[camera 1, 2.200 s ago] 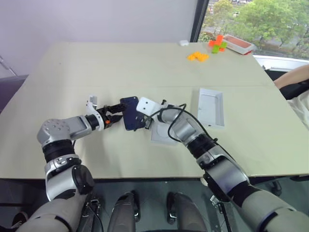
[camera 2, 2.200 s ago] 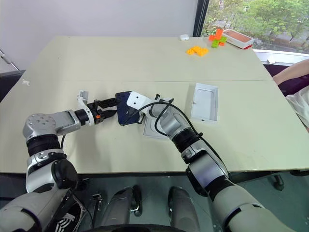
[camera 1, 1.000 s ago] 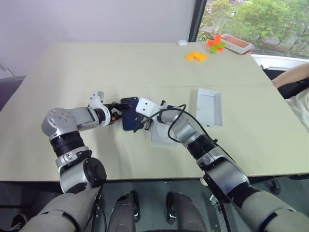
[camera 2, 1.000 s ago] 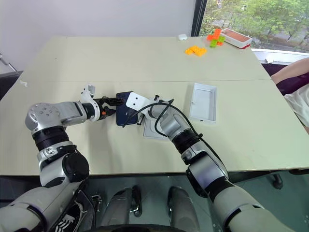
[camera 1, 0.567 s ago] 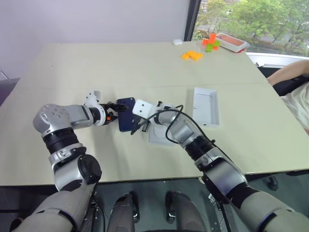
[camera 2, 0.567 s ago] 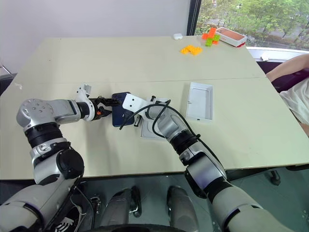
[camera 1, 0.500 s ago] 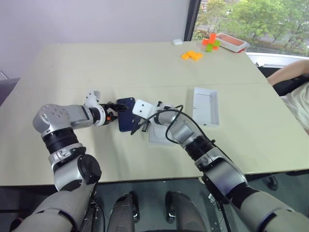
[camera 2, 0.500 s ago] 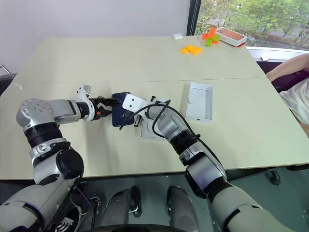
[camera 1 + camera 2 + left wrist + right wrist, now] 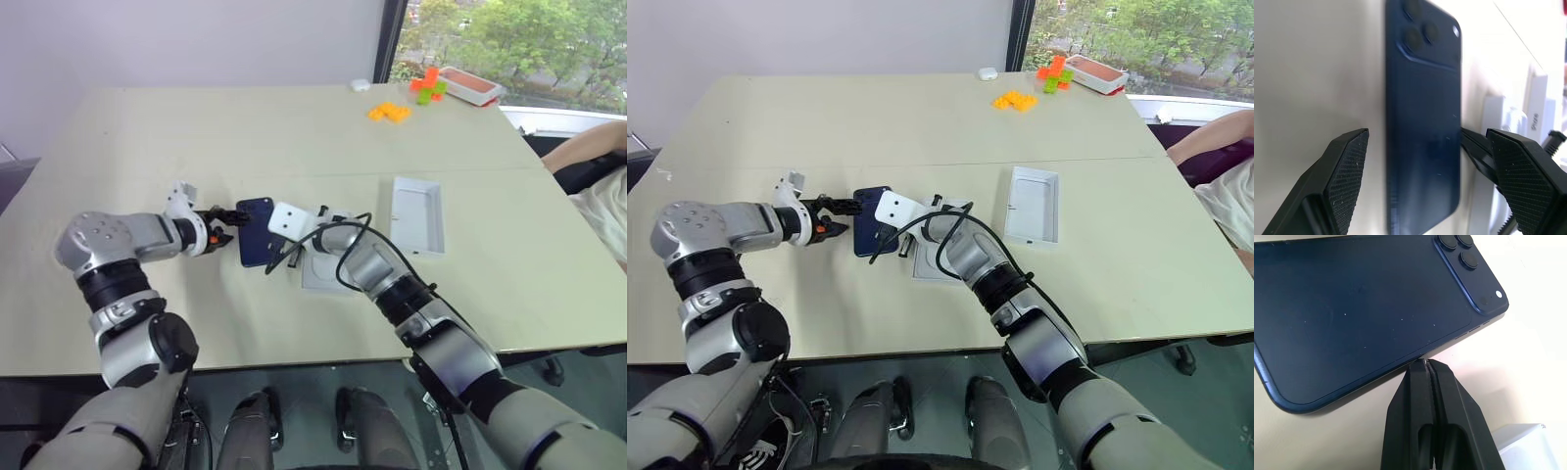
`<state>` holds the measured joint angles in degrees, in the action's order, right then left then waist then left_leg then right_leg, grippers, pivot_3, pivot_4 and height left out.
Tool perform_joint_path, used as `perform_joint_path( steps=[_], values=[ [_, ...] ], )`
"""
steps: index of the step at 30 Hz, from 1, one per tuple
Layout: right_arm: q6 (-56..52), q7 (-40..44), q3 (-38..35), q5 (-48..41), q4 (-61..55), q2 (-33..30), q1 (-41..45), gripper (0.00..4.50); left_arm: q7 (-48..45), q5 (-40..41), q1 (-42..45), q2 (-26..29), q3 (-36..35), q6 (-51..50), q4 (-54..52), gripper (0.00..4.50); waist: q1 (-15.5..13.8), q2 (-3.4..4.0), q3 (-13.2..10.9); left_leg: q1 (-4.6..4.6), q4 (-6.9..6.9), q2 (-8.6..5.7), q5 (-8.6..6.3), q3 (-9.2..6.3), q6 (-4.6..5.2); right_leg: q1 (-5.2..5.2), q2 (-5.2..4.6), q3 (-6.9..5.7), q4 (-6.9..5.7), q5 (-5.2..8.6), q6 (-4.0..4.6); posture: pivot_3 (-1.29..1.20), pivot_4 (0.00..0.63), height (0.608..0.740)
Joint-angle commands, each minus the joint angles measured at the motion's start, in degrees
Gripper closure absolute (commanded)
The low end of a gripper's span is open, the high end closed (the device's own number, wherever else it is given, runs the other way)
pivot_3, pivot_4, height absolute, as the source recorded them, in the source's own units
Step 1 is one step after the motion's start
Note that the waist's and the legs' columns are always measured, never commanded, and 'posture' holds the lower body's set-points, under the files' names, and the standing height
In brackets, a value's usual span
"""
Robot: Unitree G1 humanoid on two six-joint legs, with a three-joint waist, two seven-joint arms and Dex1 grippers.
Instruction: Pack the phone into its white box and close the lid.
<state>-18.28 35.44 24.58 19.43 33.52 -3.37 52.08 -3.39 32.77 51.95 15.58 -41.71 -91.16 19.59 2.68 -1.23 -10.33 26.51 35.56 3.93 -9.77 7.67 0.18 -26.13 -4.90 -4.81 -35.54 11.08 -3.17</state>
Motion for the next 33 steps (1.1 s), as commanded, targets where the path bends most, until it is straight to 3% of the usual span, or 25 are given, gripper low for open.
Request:
perform_joint_path(
  steps=[1, 12, 16, 20, 33],
  values=[
    [0.5, 0.7, 0.9, -0.4, -0.6, 1.1, -0.1, 4.44, -0.6, -0.8, -0.4, -1.8, 1.3, 1.3, 2.2, 0.44, -0.1, 0.00, 0.0, -0.01, 0.00, 0.00, 0.00, 0.00, 0.00, 0.01, 0.00, 0.00, -0.02, 0.00, 0.00, 0.00, 0.150, 0.740],
    [-0.3, 0.7, 0.8, -0.4, -1.6, 0.9, -0.8, 4.44, -6.3, 0.6, -6.3, -6.2, 4.8, 11.2, 3.0, 0.44, -0.3, 0.03, 0.1, -0.29, 0.02, 0.01, -0.01, -0.06, 0.00, 0.40, -0.24, -0.05, 0.12, -0.04, 0.40, 0.00, 0.150, 0.740],
    [-0.3, 0.8, 0.8, -0.4, -1.5, 0.9, -0.8, 4.44, -7.6, 5.8, -4.5, -7.7, 0.3, 7.5, 1.2, 0.44, -0.4, 0.02, 0.1, -0.18, -0.27, 0.04, -0.02, -0.05, 0.00, 0.30, -0.27, -0.18, 0.58, -0.36, 0.61, 0.00, 0.150, 0.740],
    [-0.1, 0.8, 0.8, -0.4, -1.2, 0.8, -0.7, 4.44, -7.7, 6.9, -4.6, -8.4, 0.7, 6.0, -0.1, 0.44, -0.2, -0.01, 0.1, -0.04, -0.31, -0.03, -0.02, -0.02, 0.00, 0.25, -0.27, -0.19, 0.60, -0.42, 0.54, 0.00, 0.150, 0.740],
    [0.0, 0.9, 0.9, -0.3, -1.5, 0.7, -1.0, 4.44, -8.5, 8.9, -8.7, -5.3, -1.0, 10.4, -0.9, 0.44, 0.0, -0.01, 0.1, -0.10, -0.23, -0.03, 0.01, -0.07, -0.01, 0.25, -0.07, -0.16, 0.44, -0.25, 0.27, 0.00, 0.150, 0.740]
  ],
)
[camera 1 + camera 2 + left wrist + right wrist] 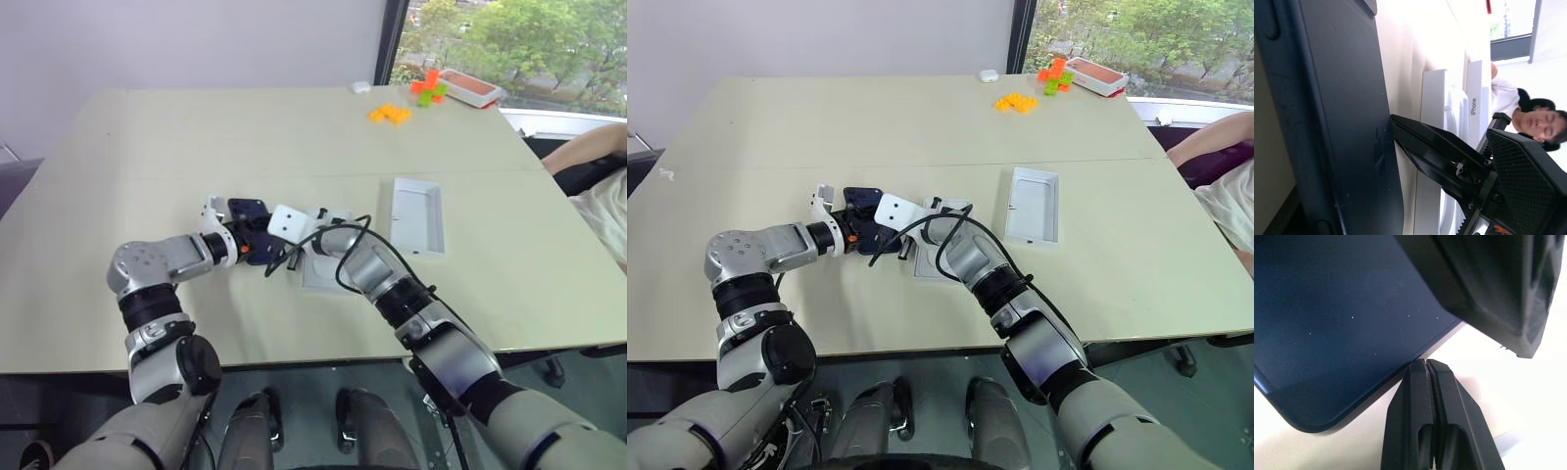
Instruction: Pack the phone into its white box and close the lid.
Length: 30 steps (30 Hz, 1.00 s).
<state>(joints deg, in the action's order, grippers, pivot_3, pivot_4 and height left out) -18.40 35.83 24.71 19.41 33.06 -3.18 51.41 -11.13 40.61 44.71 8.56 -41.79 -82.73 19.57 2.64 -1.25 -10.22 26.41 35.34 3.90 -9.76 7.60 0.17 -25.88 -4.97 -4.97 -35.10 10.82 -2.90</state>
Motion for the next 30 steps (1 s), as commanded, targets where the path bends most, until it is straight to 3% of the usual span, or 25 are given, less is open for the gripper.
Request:
perform_joint_path(
  steps=[1, 13, 16, 18, 30],
  values=[
    [0.0, 0.5, 0.7, -0.3, -1.1, 0.5, -0.3, 4.44, -0.6, 1.4, -2.1, 2.0, -1.0, 1.6, -1.2, 0.44, 0.1, 0.00, 0.0, 0.00, 0.00, 0.01, 0.00, 0.00, 0.00, -0.01, 0.01, 0.00, 0.00, 0.00, 0.00, 0.00, 0.150, 0.740],
    [0.0, 0.7, 1.1, -0.4, -1.3, 0.6, -0.5, 4.44, -0.8, 5.4, -4.2, 3.7, -0.4, 1.3, -1.6, 0.44, 0.2, 0.00, 0.0, 0.01, -0.02, 0.05, 0.00, -0.01, 0.00, -0.05, 0.07, 0.01, -0.01, 0.01, 0.00, 0.00, 0.150, 0.740],
    [0.1, 0.6, 1.1, -0.2, -1.1, 0.5, -0.5, 4.50, -0.2, 5.4, -4.7, 3.4, -0.5, 2.0, -1.0, 1.33, 0.2, 0.00, 0.0, 0.01, -0.02, 0.05, 0.00, -0.01, 0.00, -0.05, 0.07, 0.01, -0.01, 0.01, 0.00, 0.00, 0.150, 0.740],
    [0.0, 0.6, 1.1, -0.2, -1.2, 0.4, -0.5, 4.50, -0.6, 5.8, -5.1, 3.7, 0.0, 2.0, -1.0, 2.28, 0.2, -0.01, 0.0, 0.01, -0.02, 0.05, 0.00, -0.02, 0.00, -0.06, 0.07, 0.02, -0.01, 0.01, -0.01, 0.00, 0.150, 0.740],
    [0.4, 0.4, 1.0, -0.1, -0.7, 0.1, -0.3, 4.50, -1.0, 7.2, -7.6, 3.7, 0.5, 2.7, 0.2, 2.28, 0.0, -0.02, 0.0, 0.02, -0.02, 0.04, 0.00, 0.00, 0.00, -0.07, 0.06, 0.02, -0.01, 0.01, 0.00, 0.00, 0.150, 0.740]
  ],
)
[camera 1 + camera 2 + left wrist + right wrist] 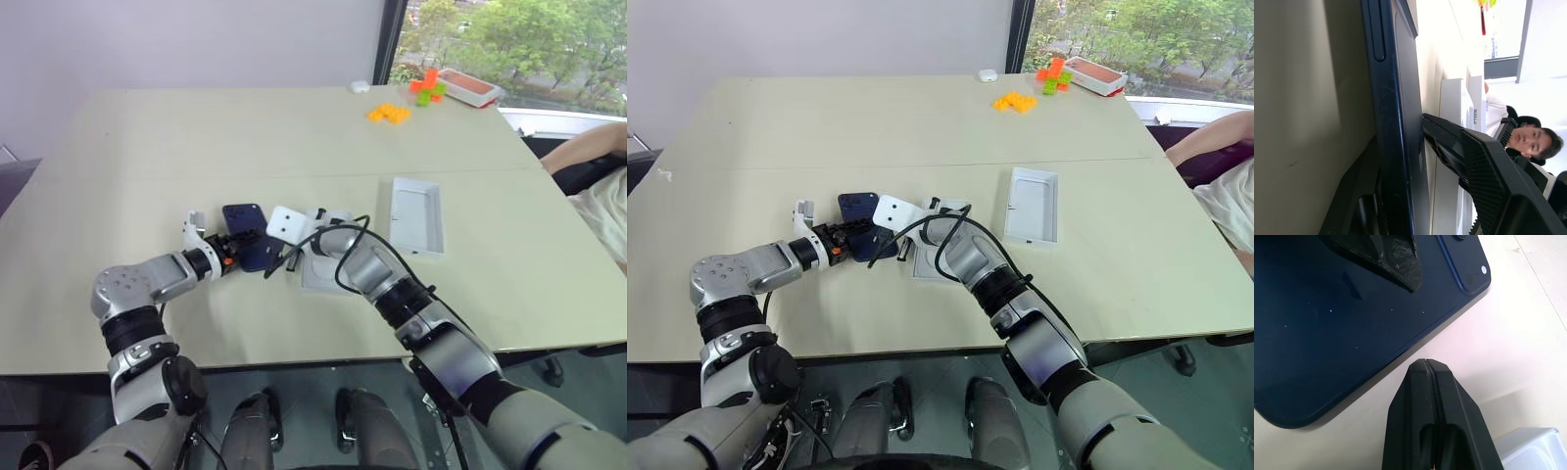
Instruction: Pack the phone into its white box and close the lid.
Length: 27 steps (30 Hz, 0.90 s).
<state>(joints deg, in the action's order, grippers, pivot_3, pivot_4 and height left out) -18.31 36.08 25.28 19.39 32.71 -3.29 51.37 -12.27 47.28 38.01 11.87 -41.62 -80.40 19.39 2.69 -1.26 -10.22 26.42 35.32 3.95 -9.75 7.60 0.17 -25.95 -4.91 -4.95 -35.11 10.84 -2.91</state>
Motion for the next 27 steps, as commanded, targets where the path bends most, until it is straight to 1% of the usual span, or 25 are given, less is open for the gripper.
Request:
perform_joint_path(
  steps=[1, 3, 6, 19, 21, 22, 27],
  values=[
    [0.3, 0.1, 0.4, -0.1, -0.3, 0.2, -0.2, 4.50, 0.0, 0.4, -0.9, 0.5, 0.6, 0.7, 0.5, 2.28, 0.0, 0.00, 0.0, 0.00, 0.00, 0.00, 0.00, 0.00, 0.00, 0.00, 0.00, 0.00, 0.00, 0.00, 0.00, 0.00, 0.150, 0.740],
    [0.4, 0.1, 0.6, 0.1, -0.5, 0.1, -0.3, 4.50, -0.1, 0.4, -0.8, 0.8, 0.6, 1.3, 1.3, 2.83, 0.0, 0.00, 0.0, 0.00, 0.00, 0.00, 0.00, 0.00, 0.00, 0.00, 0.00, 0.00, 0.00, 0.00, 0.00, 0.00, 0.150, 0.740],
    [0.4, 0.1, 0.7, 0.1, -0.6, 0.1, -0.4, 4.50, -0.5, 0.5, -0.8, 1.3, 1.3, 1.7, 1.6, 3.91, -0.1, 0.02, 0.0, -0.02, 0.00, 0.00, 0.00, 0.00, 0.00, 0.02, -0.02, 0.00, 0.00, 0.00, 0.01, 0.00, 0.150, 0.740],
    [0.5, 0.3, 0.3, -0.3, -0.9, -0.2, -0.2, 4.50, 1.7, 3.2, -1.3, 0.4, 0.6, 1.0, 0.7, 3.91, 0.0, 0.02, 0.0, -0.06, -0.01, 0.00, 0.00, -0.01, 0.00, 0.04, -0.05, 0.01, 0.00, -0.01, 0.05, 0.00, 0.150, 0.740],
    [0.3, 0.3, 0.0, -0.5, -0.9, -0.2, 0.0, 4.50, 1.7, 4.0, -1.2, 0.2, 0.3, 0.2, 0.8, 4.39, 0.0, 0.02, 0.0, -0.06, -0.01, 0.00, 0.00, -0.01, 0.00, 0.04, -0.05, 0.00, 0.00, -0.01, 0.05, 0.00, 0.150, 0.740],
    [0.4, 0.2, 0.0, -0.4, -0.8, -0.3, 0.0, 4.50, 1.7, 4.3, -1.2, 0.1, 0.4, -0.2, 0.5, 4.48, 0.0, 0.02, 0.0, -0.06, -0.02, 0.00, 0.00, -0.01, 0.00, 0.04, -0.06, 0.00, 0.00, -0.01, 0.05, 0.00, 0.150, 0.740],
    [0.6, 0.0, 0.2, -0.4, -0.6, 0.0, 0.0, 4.50, 2.1, 4.5, -1.6, -0.4, 1.1, 0.2, -0.4, 4.48, -0.1, 0.02, 0.0, -0.04, -0.02, -0.01, 0.00, -0.01, 0.00, 0.02, -0.08, 0.00, 0.01, -0.01, 0.05, 0.00, 0.150, 0.740]
  ],
)
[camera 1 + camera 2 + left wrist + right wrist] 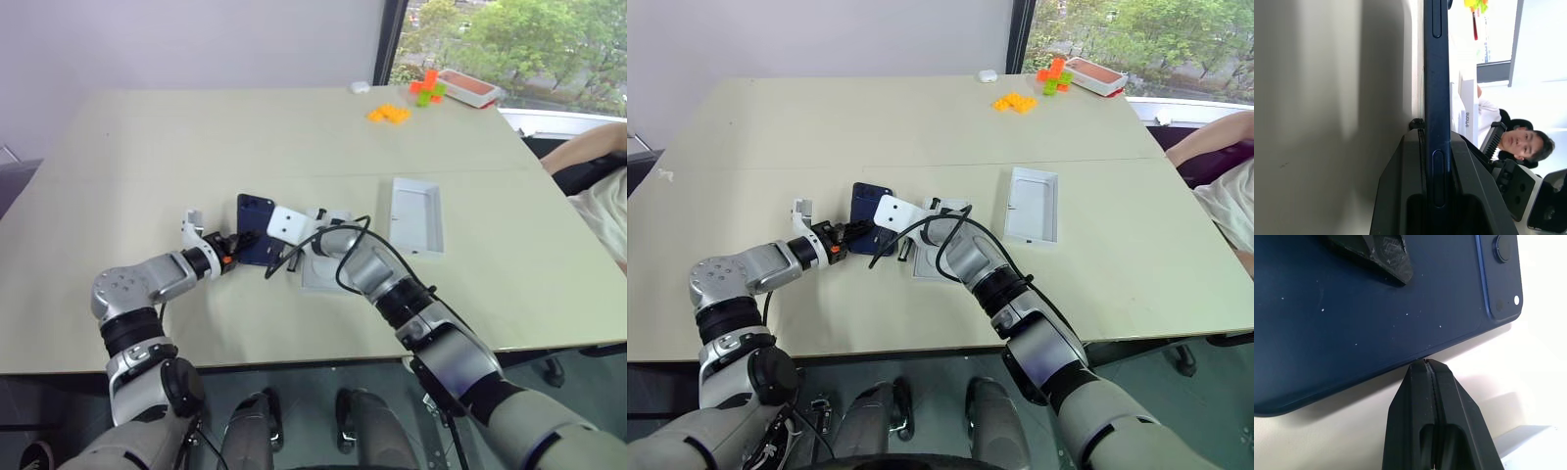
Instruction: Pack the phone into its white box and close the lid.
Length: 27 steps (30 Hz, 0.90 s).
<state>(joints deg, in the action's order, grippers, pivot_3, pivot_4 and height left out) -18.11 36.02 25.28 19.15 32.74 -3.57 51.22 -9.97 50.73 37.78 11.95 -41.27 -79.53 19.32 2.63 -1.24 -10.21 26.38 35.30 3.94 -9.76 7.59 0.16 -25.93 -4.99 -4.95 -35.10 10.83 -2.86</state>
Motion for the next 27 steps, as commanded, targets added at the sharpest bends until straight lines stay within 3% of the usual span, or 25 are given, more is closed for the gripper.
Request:
perform_joint_path(
  steps=[1, 8, 12, 18, 22, 27],
  values=[
    [0.4, 0.1, 0.2, -0.2, -0.6, 0.2, 0.1, 4.50, -0.5, 1.2, -1.6, -0.5, 1.2, -1.0, -0.8, 4.48, 0.0, 0.00, 0.0, 0.00, 0.00, 0.00, 0.00, 0.00, 0.00, 0.00, 0.00, 0.00, 0.00, 0.00, 0.00, 0.00, 0.150, 0.740],
    [1.1, 1.6, -2.0, -2.9, -2.5, -0.6, -0.4, 4.50, -0.8, 3.7, -2.0, -0.8, -0.4, -0.4, -3.9, 4.48, -0.1, -0.01, 0.0, 0.04, -0.01, 0.00, 0.00, 0.01, 0.00, -0.04, 0.00, 0.00, 0.01, 0.01, -0.01, 0.00, 0.150, 0.740],
    [-2.0, 8.1, -9.6, -13.7, -10.0, -0.5, -1.7, 4.50, -5.0, 4.6, -4.9, 0.9, 1.7, 3.4, -10.0, 4.48, 0.0, -0.06, -0.1, 0.16, 0.00, -0.01, 0.00, 0.02, 0.00, -0.15, 0.02, 0.02, 0.02, 0.02, -0.05, 0.00, 0.150, 0.740],
    [-16.3, 17.2, -19.9, -31.1, -23.7, -4.3, -3.4, 4.50, -10.5, 7.1, -8.4, 4.4, 5.3, 2.9, -15.2, 4.48, -0.4, -0.06, -0.1, 0.38, 0.02, 0.02, 0.02, -0.03, 0.00, -0.40, 0.14, 0.02, -0.07, -0.03, -0.29, 0.00, 0.150, 0.740],
    [-19.5, 22.9, -22.0, -35.7, -28.9, -13.0, -6.3, 3.18, -7.7, 12.1, -5.8, 2.3, 4.4, -0.6, -15.2, 4.50, -0.9, -0.07, -0.1, 0.43, 0.07, -0.04, 0.01, -0.02, 0.02, -0.40, -0.02, 0.01, 0.01, 0.08, -0.11, 0.00, 0.150, 0.740],
    [-16.2, 28.1, -22.7, -37.4, -31.2, -22.4, -11.4, 0.58, -1.8, 18.1, -3.5, -2.6, 4.2, -2.6, -17.3, 4.50, -1.8, -0.09, -0.1, 0.73, 0.37, -0.07, -0.04, -0.06, 0.10, -0.51, -0.07, 0.01, 0.09, 0.09, -0.12, 0.00, 0.150, 0.740]
  ],
)
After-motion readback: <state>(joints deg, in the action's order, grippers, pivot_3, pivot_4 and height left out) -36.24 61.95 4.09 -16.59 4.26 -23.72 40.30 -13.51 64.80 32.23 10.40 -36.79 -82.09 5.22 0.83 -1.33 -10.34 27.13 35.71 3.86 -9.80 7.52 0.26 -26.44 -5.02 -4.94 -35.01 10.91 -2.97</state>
